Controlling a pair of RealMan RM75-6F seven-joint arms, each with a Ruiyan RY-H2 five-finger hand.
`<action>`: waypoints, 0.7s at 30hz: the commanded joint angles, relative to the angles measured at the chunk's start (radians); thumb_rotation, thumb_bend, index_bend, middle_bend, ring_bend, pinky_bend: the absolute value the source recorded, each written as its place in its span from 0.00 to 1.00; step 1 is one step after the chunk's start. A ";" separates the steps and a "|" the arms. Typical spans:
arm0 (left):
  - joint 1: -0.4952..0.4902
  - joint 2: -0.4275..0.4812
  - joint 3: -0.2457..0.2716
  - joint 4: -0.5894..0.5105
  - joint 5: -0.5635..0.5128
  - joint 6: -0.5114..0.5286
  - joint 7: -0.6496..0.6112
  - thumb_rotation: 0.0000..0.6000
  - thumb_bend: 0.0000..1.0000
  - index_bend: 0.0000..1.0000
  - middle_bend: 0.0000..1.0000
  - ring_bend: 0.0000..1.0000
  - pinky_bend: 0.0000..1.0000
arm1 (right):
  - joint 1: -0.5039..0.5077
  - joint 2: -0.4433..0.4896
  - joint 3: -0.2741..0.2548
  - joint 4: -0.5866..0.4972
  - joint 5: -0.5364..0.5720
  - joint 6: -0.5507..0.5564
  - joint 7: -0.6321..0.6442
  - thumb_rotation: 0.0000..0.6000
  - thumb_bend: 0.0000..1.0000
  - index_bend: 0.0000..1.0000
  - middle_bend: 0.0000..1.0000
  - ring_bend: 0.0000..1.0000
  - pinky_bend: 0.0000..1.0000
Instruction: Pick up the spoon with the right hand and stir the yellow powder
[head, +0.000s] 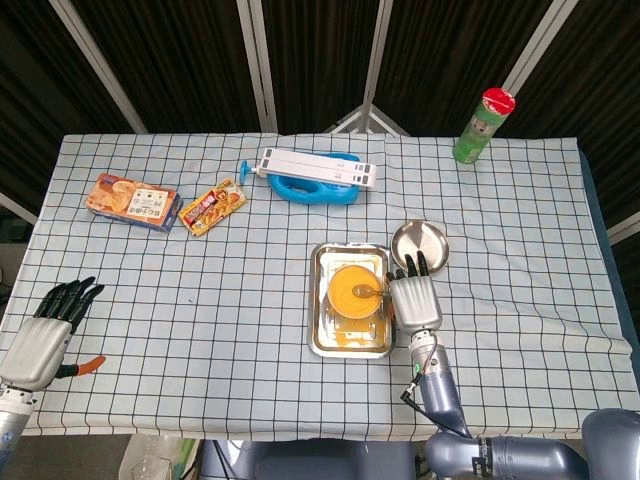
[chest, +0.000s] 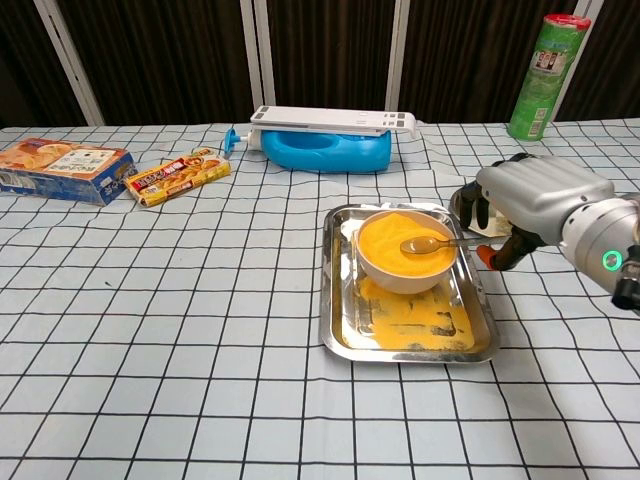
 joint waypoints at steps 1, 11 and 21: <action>0.000 0.000 0.000 -0.001 0.000 -0.001 -0.001 1.00 0.00 0.00 0.00 0.00 0.00 | 0.003 -0.003 0.003 0.005 0.001 -0.003 0.003 1.00 0.48 0.43 0.39 0.12 0.00; -0.001 0.002 0.000 -0.002 -0.002 -0.001 -0.002 1.00 0.00 0.00 0.00 0.00 0.00 | 0.009 -0.016 0.005 0.026 0.010 -0.008 0.001 1.00 0.48 0.45 0.40 0.12 0.00; -0.001 0.002 -0.001 -0.002 -0.002 -0.002 -0.004 1.00 0.00 0.00 0.00 0.00 0.00 | 0.013 -0.020 0.011 0.037 0.020 -0.007 -0.001 1.00 0.48 0.47 0.41 0.12 0.00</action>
